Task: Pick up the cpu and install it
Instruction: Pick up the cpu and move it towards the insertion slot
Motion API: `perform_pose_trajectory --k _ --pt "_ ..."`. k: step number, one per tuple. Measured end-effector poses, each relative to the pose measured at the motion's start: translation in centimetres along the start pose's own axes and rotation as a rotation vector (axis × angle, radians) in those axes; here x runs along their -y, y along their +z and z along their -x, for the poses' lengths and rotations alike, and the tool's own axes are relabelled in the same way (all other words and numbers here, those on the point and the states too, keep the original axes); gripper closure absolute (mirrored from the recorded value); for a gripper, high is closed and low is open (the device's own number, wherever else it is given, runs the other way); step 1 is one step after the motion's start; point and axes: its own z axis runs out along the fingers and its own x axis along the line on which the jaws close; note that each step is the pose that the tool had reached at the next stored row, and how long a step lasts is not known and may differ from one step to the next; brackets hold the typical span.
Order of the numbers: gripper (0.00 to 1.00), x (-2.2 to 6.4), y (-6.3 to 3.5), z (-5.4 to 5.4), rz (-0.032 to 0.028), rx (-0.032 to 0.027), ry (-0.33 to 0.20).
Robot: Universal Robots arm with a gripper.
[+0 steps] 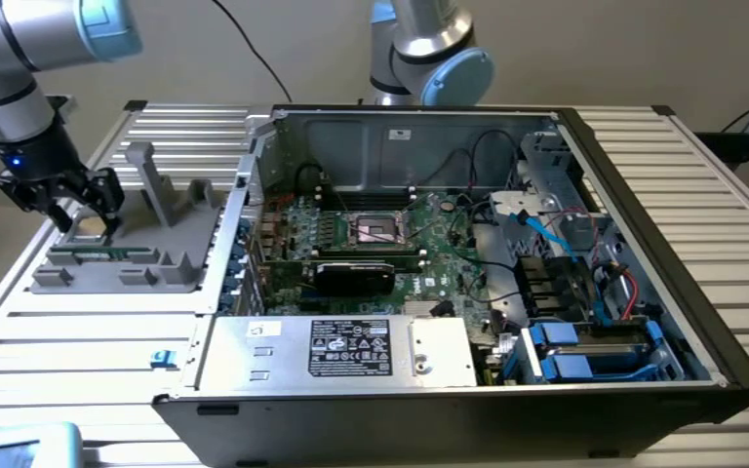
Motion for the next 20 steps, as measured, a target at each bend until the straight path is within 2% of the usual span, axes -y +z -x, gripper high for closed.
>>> perform_pose_trajectory --k 3,5,8,10,11,14,16,18,20 --pt "0.26 0.00 0.04 0.03 0.0022 -0.0128 0.001" --pt "0.26 0.01 0.05 0.03 0.0039 -0.0189 0.001" --pt "0.26 0.02 0.06 0.11 0.0041 -0.0189 0.001" --pt "0.26 0.03 0.08 0.26 0.0067 -0.0193 0.000" --pt "0.26 0.02 0.08 0.27 0.0084 -0.0201 0.001" --pt "0.26 0.02 0.16 0.27 0.0087 -0.0234 0.001" --pt "0.26 0.03 0.24 0.27 0.0058 -0.0271 0.001" --pt "0.26 0.04 0.35 0.27 0.0028 -0.0274 0.001" --pt "0.26 0.03 0.36 0.27 0.0026 -0.0277 0.001"
